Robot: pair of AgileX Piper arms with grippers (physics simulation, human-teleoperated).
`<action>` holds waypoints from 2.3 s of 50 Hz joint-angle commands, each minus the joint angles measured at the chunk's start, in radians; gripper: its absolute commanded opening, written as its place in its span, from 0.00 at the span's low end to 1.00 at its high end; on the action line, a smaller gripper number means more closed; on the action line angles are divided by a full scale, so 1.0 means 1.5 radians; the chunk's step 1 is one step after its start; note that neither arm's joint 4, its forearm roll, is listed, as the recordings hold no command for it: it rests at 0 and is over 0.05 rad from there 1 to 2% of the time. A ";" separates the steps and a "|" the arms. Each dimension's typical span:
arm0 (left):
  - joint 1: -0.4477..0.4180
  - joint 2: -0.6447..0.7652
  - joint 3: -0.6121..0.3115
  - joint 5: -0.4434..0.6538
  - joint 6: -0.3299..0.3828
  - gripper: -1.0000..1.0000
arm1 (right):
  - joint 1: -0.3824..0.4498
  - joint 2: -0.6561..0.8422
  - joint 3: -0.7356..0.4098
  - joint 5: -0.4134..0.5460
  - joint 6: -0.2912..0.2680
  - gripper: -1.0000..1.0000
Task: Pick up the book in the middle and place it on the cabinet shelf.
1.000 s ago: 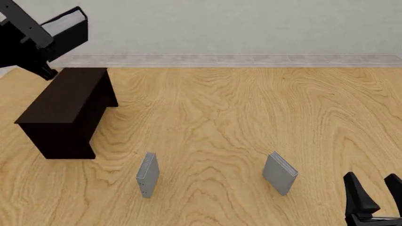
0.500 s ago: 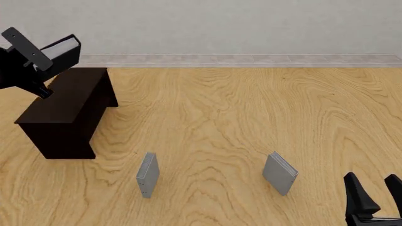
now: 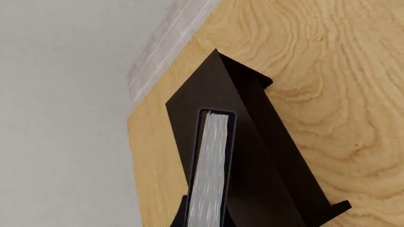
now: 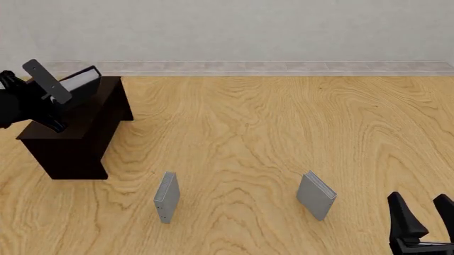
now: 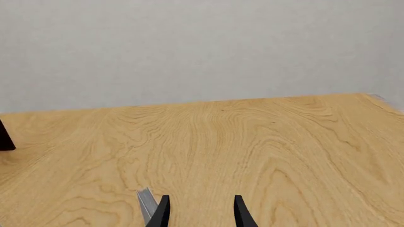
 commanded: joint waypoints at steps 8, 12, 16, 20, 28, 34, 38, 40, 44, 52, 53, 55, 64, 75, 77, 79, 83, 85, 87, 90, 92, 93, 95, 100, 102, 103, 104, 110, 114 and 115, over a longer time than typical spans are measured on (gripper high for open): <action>-0.015 0.006 -0.015 0.029 -0.027 0.00 | 0.000 -0.014 0.000 0.014 0.001 1.00; -0.013 -0.003 -0.003 0.022 -0.012 0.00 | -0.001 -0.020 0.000 0.021 0.003 1.00; -0.014 -0.007 0.003 0.027 -0.015 1.00 | -0.001 -0.024 0.000 0.024 0.002 1.00; -0.014 -0.011 0.016 0.020 -0.007 1.00 | -0.001 -0.027 0.000 0.027 0.002 1.00; -0.031 -0.020 0.034 0.021 -0.011 1.00 | -0.001 -0.024 0.000 0.025 0.003 1.00; -0.039 -0.030 0.049 0.022 -0.015 1.00 | -0.002 -0.030 0.000 0.030 0.004 1.00; -0.049 -0.041 0.053 0.031 -0.023 1.00 | -0.003 -0.035 0.000 0.036 0.005 1.00; -0.055 -0.046 0.062 0.029 -0.022 1.00 | -0.003 -0.037 0.000 0.038 0.005 1.00; -0.067 -0.054 0.076 0.033 -0.028 1.00 | -0.003 -0.041 0.000 0.041 0.006 1.00; -0.088 -0.076 0.081 0.046 -0.038 1.00 | -0.004 -0.043 0.000 0.044 0.006 1.00; -0.089 -0.079 0.084 0.047 -0.038 1.00 | -0.004 -0.043 0.000 0.044 0.006 1.00; -0.080 -0.090 0.110 0.033 -0.012 1.00 | -0.004 -0.044 0.000 0.044 0.006 1.00; -0.098 -0.110 0.106 0.051 -0.044 1.00 | -0.005 -0.044 0.000 0.043 0.009 1.00; -0.134 -0.124 0.052 0.110 -0.142 1.00 | -0.004 -0.045 0.000 0.044 0.008 1.00; -0.140 -0.129 0.051 0.115 -0.151 1.00 | -0.004 -0.044 0.000 0.044 0.008 1.00; -0.142 -0.129 0.051 0.115 -0.153 1.00 | -0.005 -0.044 0.000 0.044 0.008 1.00; -0.151 -0.137 0.037 0.131 -0.178 1.00 | -0.005 -0.044 0.000 0.044 0.008 1.00; -0.155 -0.141 0.027 0.136 -0.197 1.00 | -0.005 -0.044 0.000 0.044 0.008 1.00; -0.154 -0.144 0.027 0.140 -0.198 1.00 | -0.005 -0.044 0.000 0.044 0.008 1.00; -0.157 -0.151 0.013 0.144 -0.227 1.00 | -0.004 -0.044 0.000 0.044 0.009 1.00; -0.156 -0.153 -0.003 0.146 -0.253 1.00 | -0.004 -0.044 0.000 0.044 0.009 1.00; -0.154 -0.152 -0.011 0.144 -0.267 1.00 | -0.004 -0.044 0.000 0.044 0.009 1.00; -0.158 -0.157 -0.015 0.146 -0.284 1.00 | -0.004 -0.044 0.000 0.044 0.009 1.00; -0.169 -0.169 -0.020 0.140 -0.342 1.00 | -0.005 -0.044 0.000 0.044 0.009 1.00; -0.187 -0.192 -0.010 0.135 -0.388 1.00 | -0.005 -0.044 0.000 0.043 0.009 1.00; -0.192 -0.199 -0.008 0.133 -0.400 1.00 | -0.005 -0.044 0.000 0.043 0.009 1.00; -0.189 -0.207 -0.007 0.129 -0.421 1.00 | -0.005 -0.044 0.000 0.043 0.009 1.00; -0.191 -0.258 0.040 0.087 -0.443 1.00 | -0.005 -0.044 0.000 0.043 0.009 1.00; -0.196 -0.294 0.089 0.055 -0.466 1.00 | -0.005 -0.045 0.000 0.043 0.008 1.00; -0.199 -0.303 0.101 0.049 -0.471 1.00 | -0.005 -0.045 0.000 0.043 0.008 1.00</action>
